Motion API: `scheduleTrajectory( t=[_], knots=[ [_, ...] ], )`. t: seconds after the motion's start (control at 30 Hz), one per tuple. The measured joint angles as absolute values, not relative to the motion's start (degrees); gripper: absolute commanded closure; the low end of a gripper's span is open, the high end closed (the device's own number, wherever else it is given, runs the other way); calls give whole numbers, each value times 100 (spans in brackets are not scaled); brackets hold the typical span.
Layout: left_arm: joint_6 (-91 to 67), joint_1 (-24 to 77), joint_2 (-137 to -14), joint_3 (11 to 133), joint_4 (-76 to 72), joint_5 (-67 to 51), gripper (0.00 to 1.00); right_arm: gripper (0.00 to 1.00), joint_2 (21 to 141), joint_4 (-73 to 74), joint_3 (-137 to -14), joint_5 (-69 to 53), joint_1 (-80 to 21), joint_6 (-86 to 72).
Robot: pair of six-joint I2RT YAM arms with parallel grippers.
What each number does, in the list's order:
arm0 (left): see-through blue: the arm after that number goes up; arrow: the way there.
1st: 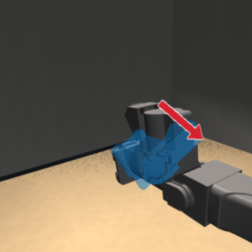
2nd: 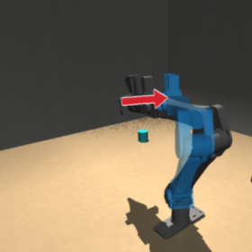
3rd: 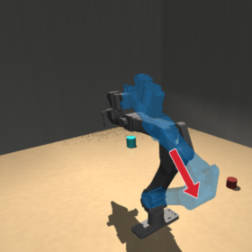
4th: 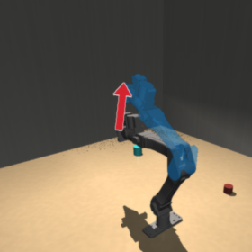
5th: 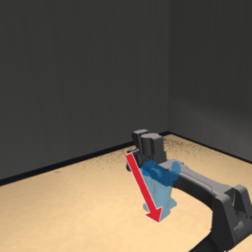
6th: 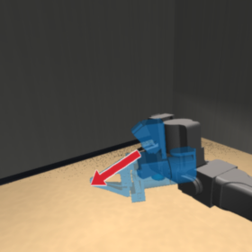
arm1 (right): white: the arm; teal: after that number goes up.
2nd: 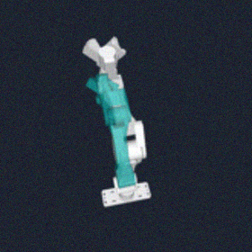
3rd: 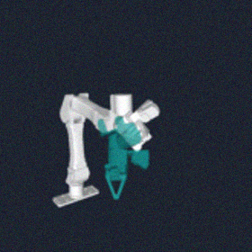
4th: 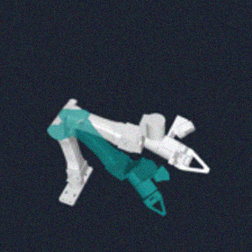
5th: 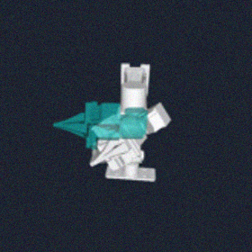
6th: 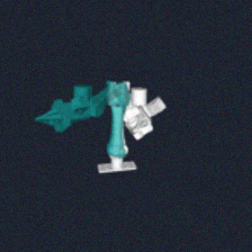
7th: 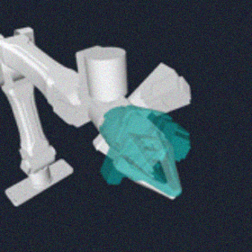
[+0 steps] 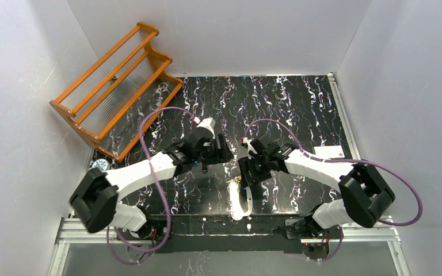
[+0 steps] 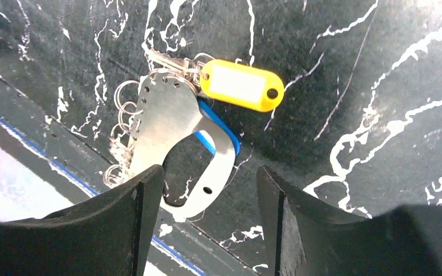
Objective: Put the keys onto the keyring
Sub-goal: Adjust the keyring at the center of the board.
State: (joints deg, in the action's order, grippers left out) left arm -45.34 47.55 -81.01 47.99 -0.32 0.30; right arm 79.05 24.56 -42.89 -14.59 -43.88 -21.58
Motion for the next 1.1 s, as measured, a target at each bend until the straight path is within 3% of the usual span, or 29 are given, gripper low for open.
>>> scheduleTrajectory(
  t=[0.2,0.47,0.63,0.7,0.73,0.97,1.03,1.1],
  knots=[
    [-4674,4670,-6661,4252,432,703,34,28,8372,2576,-4633,-1050,-4917,-1780],
    [-5201,4670,-5725,3448,749,1066,33,39,8976,2912,-5131,16,-5658,-1763],
    [-5308,4670,-5522,3420,797,1190,32,42,9120,3085,-5280,482,-5824,-1826],
    [-5315,4670,-5527,3420,805,1216,32,56,9148,3159,-5339,655,-5857,-1828],
    [-5315,4670,-5531,3420,819,1229,32,58,9157,3175,-5349,722,-5863,-1822],
    [-5312,4670,-5564,3422,829,1260,32,52,9317,3308,-5450,1081,-5867,-1817],
    [-5312,4670,-5564,3422,829,1271,32,56,9391,3358,-5531,1131,-5874,-1802],
    [-5312,4670,-5564,3420,829,1275,32,66,9489,3402,-5629,1179,-5876,-1802]
  ],
)
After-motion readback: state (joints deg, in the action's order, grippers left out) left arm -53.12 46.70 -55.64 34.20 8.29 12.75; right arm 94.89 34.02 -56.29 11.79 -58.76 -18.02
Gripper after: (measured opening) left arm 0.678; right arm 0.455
